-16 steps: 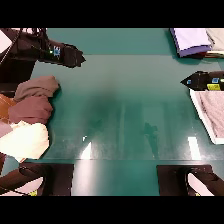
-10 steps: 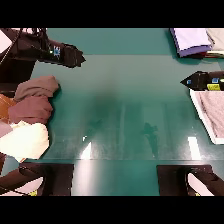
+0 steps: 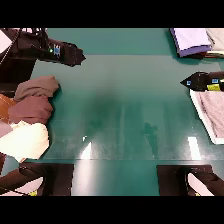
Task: Fold the shirts.
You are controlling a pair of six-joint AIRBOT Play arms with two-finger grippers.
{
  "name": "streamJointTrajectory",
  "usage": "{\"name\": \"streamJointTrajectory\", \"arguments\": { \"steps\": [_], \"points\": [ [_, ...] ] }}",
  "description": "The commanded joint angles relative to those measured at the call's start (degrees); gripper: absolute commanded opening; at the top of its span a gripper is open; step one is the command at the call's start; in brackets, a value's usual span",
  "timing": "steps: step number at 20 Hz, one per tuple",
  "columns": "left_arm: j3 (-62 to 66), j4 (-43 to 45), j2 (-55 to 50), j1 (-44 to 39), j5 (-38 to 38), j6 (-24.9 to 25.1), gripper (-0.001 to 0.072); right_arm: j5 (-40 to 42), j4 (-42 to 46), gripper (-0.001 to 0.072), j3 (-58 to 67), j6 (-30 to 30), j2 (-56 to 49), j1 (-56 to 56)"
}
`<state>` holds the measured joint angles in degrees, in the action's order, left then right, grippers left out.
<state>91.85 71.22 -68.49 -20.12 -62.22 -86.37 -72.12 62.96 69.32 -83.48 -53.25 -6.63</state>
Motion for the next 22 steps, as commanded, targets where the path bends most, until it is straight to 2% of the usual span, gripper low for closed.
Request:
{"name": "streamJointTrajectory", "arguments": {
  "steps": [1,2,4,5,9,12,14,19,22],
  "points": [
    [0.0,9.6,0.0,0.1,2.7,2.4,0.0415,-0.1,0.0,0.0019,0.0,0.0,0.0,0.0],
    [-0.1,16.8,0.0,0.1,2.7,0.0,0.0574,-0.1,0.0,0.0019,0.0,0.0,0.0,0.0],
    [-1.6,29.2,0.0,2.6,2.8,-4.7,0.055,-0.1,0.0,0.0019,0.0,0.0,0.0,0.0],
    [-3.1,30.9,0.0,5.2,3.0,-6.0,0.055,-0.1,0.0,0.0019,0.0,0.0,0.0,0.0],
    [-15.5,30.1,0.0,17.9,8.1,-8.3,0.055,-0.1,0.0,0.0019,0.0,0.0,0.0,0.0],
    [-26.4,28.4,-0.7,24.4,17.6,-8.4,0.055,-0.1,0.0,0.0019,0.0,0.0,0.0,0.0],
    [-28.4,26.5,-4.3,27.3,19.2,-8.3,0.0551,0.0,0.0,0.0019,0.0,0.0,0.0,0.0],
    [-28.4,25.4,-12.9,28.6,20.8,-8.2,0.055,-0.1,-0.4,0.0019,0.0,0.0,0.0,0.0],
    [-28.0,25.4,-13.0,28.6,20.4,-8.3,0.0535,0.0,-0.4,0.0019,0.0,0.0,0.0,0.0]
  ]
}}
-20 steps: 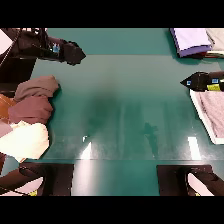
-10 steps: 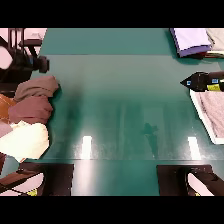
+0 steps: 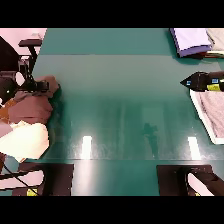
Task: Fold the shirts.
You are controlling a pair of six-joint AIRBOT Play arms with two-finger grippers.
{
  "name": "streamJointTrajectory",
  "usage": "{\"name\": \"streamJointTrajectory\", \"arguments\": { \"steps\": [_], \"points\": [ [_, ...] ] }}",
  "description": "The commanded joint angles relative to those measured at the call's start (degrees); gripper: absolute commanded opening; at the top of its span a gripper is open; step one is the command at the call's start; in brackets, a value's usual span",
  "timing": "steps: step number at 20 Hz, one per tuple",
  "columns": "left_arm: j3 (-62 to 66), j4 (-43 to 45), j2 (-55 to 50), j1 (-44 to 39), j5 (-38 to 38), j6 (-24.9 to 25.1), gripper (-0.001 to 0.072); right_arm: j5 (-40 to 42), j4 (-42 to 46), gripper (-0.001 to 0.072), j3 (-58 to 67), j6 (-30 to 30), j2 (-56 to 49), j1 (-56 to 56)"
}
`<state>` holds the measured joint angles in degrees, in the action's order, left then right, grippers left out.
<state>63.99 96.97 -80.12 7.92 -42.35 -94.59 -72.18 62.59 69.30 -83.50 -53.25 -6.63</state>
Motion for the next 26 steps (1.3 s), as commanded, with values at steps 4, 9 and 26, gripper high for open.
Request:
{"name": "streamJointTrajectory", "arguments": {
  "steps": [4,9,26],
  "points": [
    [5.7,-0.3,1.7,0.5,-3.7,0.1,0.0035,0.1,-0.1,0.0019,0.1,0.0,0.0,0.0],
    [18.7,-0.7,15.7,-1.4,-7.4,4.0,0.0027,0.0,0.0,0.0018,10.5,0.0,0.0,0.0],
    [27.4,-19.8,7.3,-50.9,-25.7,12.5,0.0611,-2.4,0.4,0.0019,28.9,0.0,0.2,0.0]
  ]
}}
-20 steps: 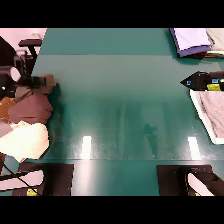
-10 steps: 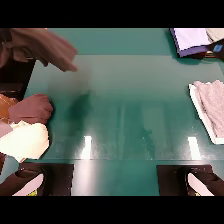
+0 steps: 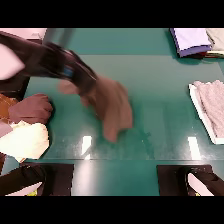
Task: Fold the shirts.
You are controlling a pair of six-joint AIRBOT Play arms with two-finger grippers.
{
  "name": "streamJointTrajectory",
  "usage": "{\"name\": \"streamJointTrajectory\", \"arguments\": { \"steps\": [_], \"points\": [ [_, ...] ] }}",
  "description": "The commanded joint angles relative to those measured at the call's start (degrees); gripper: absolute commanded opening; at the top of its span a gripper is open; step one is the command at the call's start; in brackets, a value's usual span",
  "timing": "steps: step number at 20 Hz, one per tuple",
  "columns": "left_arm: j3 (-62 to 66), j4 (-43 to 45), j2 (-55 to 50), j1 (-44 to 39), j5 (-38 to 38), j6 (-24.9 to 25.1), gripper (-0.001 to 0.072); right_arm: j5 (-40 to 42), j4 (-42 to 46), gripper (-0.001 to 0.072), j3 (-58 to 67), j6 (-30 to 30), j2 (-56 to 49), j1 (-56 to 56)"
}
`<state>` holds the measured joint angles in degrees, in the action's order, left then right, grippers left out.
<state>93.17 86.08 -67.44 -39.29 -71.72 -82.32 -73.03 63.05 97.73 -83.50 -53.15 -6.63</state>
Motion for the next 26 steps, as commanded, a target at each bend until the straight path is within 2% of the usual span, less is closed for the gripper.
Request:
{"name": "streamJointTrajectory", "arguments": {
  "steps": [1,5,8,10,13,15,17,20,23,24,25,26],
  "points": [
    [-1.8,-8.3,-6.8,-3.3,4.8,0.1,0.0611,-2.4,0.0,0.0019,0.4,0.0,0.0,0.0],
    [-2.2,-6.8,-7.5,7.4,0.9,-4.6,0.061,-3.7,0.0,0.0019,0.4,0.0,0.0,0.0],
    [-9.2,-7.6,-6.4,16.9,-0.3,-6.4,0.061,-4.1,0.0,0.0019,0.4,0.0,0.0,0.0],
    [-17.6,-10.8,-6.1,20.8,2.1,-6.4,0.061,-4.0,0.0,0.0019,0.4,0.0,0.0,0.0],
    [-30.9,-18.2,-6.4,22.6,11.4,-6.1,0.061,-4.0,0.0,0.0019,0.4,0.0,0.0,0.0],
    [-37.3,-25.0,-7.5,22.6,18.4,-4.3,0.0611,-4.2,0.0,0.0019,0.4,0.0,-0.4,0.0],
    [-40.3,-31.9,-9.8,22.5,22.2,-0.5,0.061,-5.5,-0.1,0.0019,0.3,0.0,-0.9,0.0],
    [-40.4,-39.3,-13.9,22.5,23.2,4.5,0.061,-4.9,-0.1,0.0019,-3.1,0.0,0.0,0.0],
    [-40.4,-40.8,-16.5,22.5,22.9,5.3,0.0608,-4.0,0.0,0.0019,-8.7,0.0,2.2,0.0],
    [-40.2,-40.8,-16.5,22.5,23.1,5.3,0.0473,-3.3,0.0,0.0019,-10.8,0.0,3.1,0.0],
    [-39.3,-40.6,-16.5,22.6,23.1,6.0,0.0191,-2.9,0.0,0.0019,-12.6,0.0,3.9,0.2],
    [-37.8,-40.1,-16.4,22.7,22.7,6.6,0.0034,-2.9,0.0,0.0019,-14.9,0.0,4.7,1.1]
  ]
}}
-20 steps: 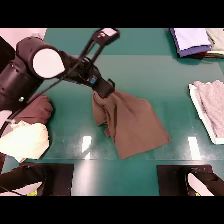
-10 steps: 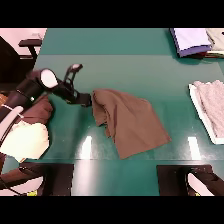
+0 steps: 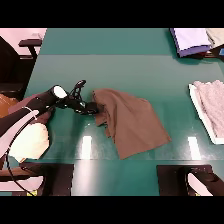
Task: Fold the shirts.
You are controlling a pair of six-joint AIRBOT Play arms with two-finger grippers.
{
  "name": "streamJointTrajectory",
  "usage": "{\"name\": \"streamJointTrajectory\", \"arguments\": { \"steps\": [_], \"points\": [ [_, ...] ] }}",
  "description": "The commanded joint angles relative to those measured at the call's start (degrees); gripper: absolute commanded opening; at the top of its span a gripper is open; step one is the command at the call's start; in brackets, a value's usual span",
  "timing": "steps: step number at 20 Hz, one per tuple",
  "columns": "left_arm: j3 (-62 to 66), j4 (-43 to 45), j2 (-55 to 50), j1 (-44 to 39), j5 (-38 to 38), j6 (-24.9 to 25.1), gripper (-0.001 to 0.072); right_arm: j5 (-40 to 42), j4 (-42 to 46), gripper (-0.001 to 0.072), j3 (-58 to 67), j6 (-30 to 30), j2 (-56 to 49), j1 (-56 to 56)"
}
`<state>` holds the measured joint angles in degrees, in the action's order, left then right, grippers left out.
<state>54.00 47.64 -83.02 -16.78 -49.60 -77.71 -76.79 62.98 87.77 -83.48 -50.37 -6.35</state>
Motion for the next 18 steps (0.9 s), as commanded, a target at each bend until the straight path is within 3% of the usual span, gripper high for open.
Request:
{"name": "streamJointTrajectory", "arguments": {
  "steps": [1,5,7,9,14,18],
  "points": [
    [3.4,0.2,-0.8,0.2,-0.5,2.0,0.0028,-0.5,0.1,0.0019,-7.3,-0.1,2.7,2.4],
    [14.1,17.0,1.0,0.2,-6.5,-1.6,0.0027,-11.6,0.1,0.0019,-20.5,-1.2,5.8,14.5],
    [17.1,23.7,2.2,0.2,-7.1,-2.0,0.0027,-12.8,0.0,0.0046,-30.7,-1.1,8.2,22.4],
    [17.9,25.8,2.6,0.2,-7.0,-2.0,0.0027,-12.5,-0.6,0.0422,-41.6,0.5,9.7,28.3],
    [17.4,26.2,2.4,0.2,-7.0,-1.9,0.0028,-4.0,-8.2,0.0419,-63.5,4.4,7.6,24.7],
    [17.4,26.2,2.4,0.2,-7.0,-1.9,0.0028,8.1,-14.2,0.0408,-66.8,4.5,-1.1,10.9]
  ]
}}
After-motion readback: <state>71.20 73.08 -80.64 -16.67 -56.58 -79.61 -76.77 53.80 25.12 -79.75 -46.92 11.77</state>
